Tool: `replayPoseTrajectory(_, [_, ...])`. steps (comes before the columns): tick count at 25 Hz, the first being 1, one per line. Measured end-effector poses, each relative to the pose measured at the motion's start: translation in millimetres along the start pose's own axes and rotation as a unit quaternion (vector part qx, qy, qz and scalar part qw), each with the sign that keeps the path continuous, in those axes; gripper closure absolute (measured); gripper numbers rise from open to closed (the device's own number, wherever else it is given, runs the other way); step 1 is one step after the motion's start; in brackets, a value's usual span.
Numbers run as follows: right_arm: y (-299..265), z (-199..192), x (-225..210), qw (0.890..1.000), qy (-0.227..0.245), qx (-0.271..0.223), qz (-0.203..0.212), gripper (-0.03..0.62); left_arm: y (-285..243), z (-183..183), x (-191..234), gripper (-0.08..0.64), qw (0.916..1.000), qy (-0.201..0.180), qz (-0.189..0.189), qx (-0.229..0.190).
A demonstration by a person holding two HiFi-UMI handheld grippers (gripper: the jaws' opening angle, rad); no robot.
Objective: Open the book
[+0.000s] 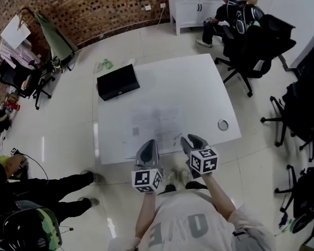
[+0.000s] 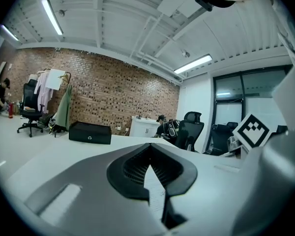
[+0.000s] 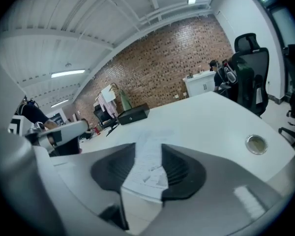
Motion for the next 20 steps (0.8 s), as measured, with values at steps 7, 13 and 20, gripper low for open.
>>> replayPoseTrajectory(7, [-35.5, -54.9, -32.4, 0.994, -0.015, 0.092, -0.05, 0.396, 0.2, -20.0, 16.2, 0.54, 0.9995, 0.011, 0.012, 0.028])
replayPoseTrajectory(13, [-47.3, -73.8, -38.8, 0.989, -0.025, 0.131, -0.06, 0.442, -4.1, -24.8, 25.6, 0.54, 0.999, 0.014, 0.019, 0.039])
replayPoseTrajectory(20, [-46.8, -84.2, -46.9, 0.985, -0.019, 0.151, -0.077, 0.444, 0.6, -31.4, 25.4, 0.54, 0.9987, 0.015, 0.021, 0.043])
Point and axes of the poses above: the fingertips, and each gripper's own axes: y backward along the fingers, x to its left, z out of its top, the point moved 1 cm from there along y, backward along the fingers, and after that the axes turned 7 degrees about y, right-handed, at the moved point
